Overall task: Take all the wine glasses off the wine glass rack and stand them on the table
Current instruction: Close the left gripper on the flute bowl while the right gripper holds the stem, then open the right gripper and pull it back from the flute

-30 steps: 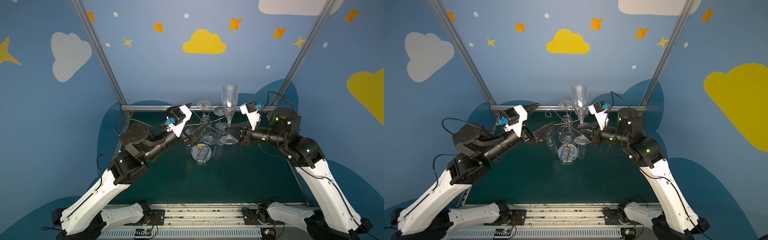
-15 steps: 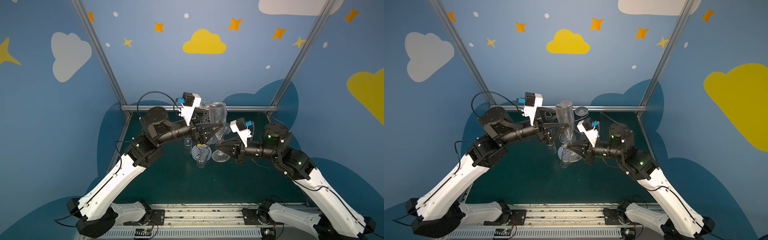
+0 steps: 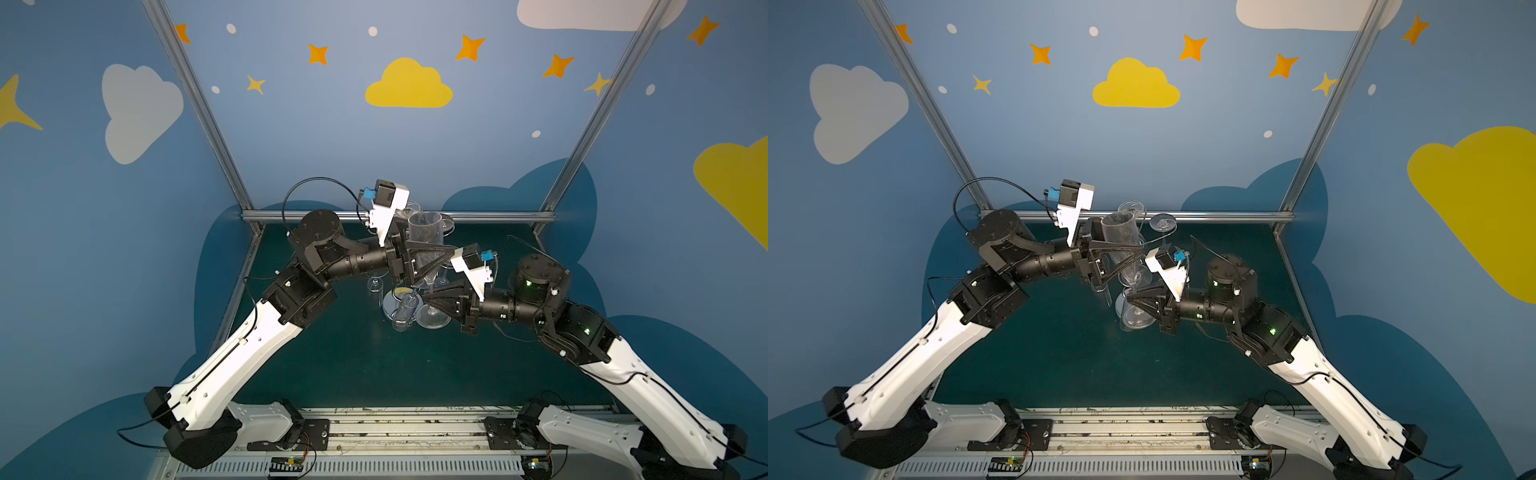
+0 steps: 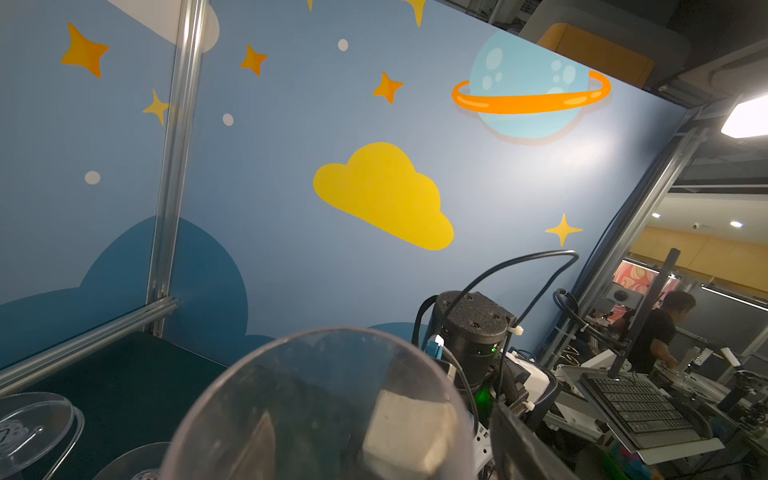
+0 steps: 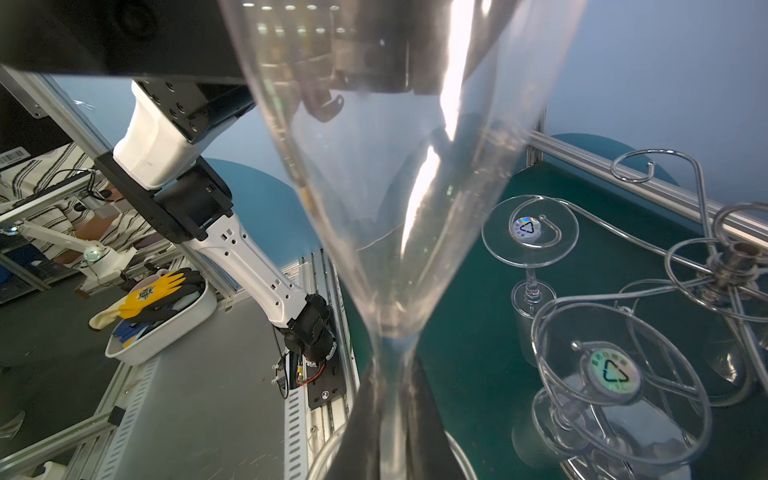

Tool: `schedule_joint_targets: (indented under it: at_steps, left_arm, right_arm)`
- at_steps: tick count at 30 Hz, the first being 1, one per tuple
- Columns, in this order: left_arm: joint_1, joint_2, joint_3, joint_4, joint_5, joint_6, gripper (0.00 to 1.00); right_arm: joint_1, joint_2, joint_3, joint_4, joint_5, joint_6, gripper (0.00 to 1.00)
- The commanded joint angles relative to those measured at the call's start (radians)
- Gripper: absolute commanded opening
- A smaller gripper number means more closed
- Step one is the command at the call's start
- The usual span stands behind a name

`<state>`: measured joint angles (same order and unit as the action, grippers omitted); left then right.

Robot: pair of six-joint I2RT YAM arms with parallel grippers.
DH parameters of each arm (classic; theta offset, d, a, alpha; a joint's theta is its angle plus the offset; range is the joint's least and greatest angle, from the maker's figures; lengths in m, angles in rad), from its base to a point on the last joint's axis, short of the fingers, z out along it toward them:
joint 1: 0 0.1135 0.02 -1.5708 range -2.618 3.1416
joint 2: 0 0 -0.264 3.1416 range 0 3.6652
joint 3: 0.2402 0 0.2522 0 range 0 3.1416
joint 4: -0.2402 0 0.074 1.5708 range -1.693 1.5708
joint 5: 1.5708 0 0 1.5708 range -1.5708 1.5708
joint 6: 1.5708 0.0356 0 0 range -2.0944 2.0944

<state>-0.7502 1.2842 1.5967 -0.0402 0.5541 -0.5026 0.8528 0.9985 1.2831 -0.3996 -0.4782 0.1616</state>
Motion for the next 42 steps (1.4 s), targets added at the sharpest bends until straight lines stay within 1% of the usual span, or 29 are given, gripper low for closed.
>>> schedule_joint_targets:
  at_steps: [1, 5, 7, 9, 15, 18, 20, 21, 22, 23, 25, 28, 32, 36, 40, 42]
  left_arm:
    - [0.003, 0.006, 0.006, 0.021, 0.038, -0.013, 0.73]
    - [0.004, 0.011, -0.002, 0.035, 0.050, -0.026, 0.62]
    - [0.003, 0.012, -0.005, 0.040, 0.050, -0.027, 0.54]
    - [0.005, 0.015, -0.004, 0.040, 0.053, -0.028, 0.49]
    - [0.005, 0.012, -0.017, 0.073, 0.062, -0.030, 0.43]
    - [0.005, -0.005, -0.050, 0.112, 0.040, -0.019, 0.42]
    - [0.006, -0.032, -0.100, 0.163, 0.004, -0.017, 0.43]
    - [0.009, -0.049, -0.125, 0.185, -0.018, -0.016, 0.43]
    - [0.015, -0.063, -0.145, 0.191, -0.041, -0.015, 0.42]
    - [0.019, -0.074, -0.155, 0.187, -0.058, -0.012, 0.42]
    - [0.033, -0.101, -0.172, 0.167, -0.096, 0.005, 0.41]
    - [0.046, -0.148, -0.201, 0.161, -0.124, 0.043, 0.41]
    - [0.058, -0.192, -0.210, 0.129, -0.146, 0.085, 0.41]
    - [0.074, -0.232, -0.203, 0.078, -0.177, 0.134, 0.41]
    - [0.075, -0.289, -0.214, 0.031, -0.270, 0.194, 0.41]
    - [0.075, -0.329, -0.236, 0.010, -0.352, 0.244, 0.41]
  right_arm:
    - [0.005, -0.026, -0.010, 0.063, 0.037, 0.017, 0.00]
    - [0.006, -0.028, -0.016, 0.073, 0.045, 0.019, 0.00]
    - [0.009, -0.025, -0.015, 0.080, 0.039, 0.022, 0.00]
    - [0.014, -0.023, -0.014, 0.083, 0.039, 0.022, 0.00]
    - [0.027, -0.013, -0.014, 0.078, 0.042, 0.014, 0.00]
    - [0.036, -0.011, -0.016, 0.072, 0.082, 0.015, 0.00]
    - [0.040, -0.014, -0.021, 0.075, 0.121, 0.017, 0.29]
    - [0.040, -0.018, -0.023, 0.079, 0.132, 0.010, 0.49]
    - [0.040, -0.022, -0.022, 0.081, 0.144, 0.003, 0.61]
    - [0.041, -0.029, -0.022, 0.081, 0.161, -0.004, 0.67]
    - [0.040, -0.043, -0.010, 0.071, 0.237, -0.016, 0.72]
    - [0.039, -0.082, -0.006, 0.080, 0.378, -0.026, 0.74]
    - [0.036, -0.150, -0.041, 0.170, 0.432, -0.050, 0.76]
    - [0.035, -0.206, -0.045, 0.171, 0.503, -0.078, 0.76]
    - [0.036, -0.277, -0.085, 0.188, 0.614, -0.098, 0.76]
    - [0.035, -0.316, -0.111, 0.200, 0.649, -0.108, 0.76]
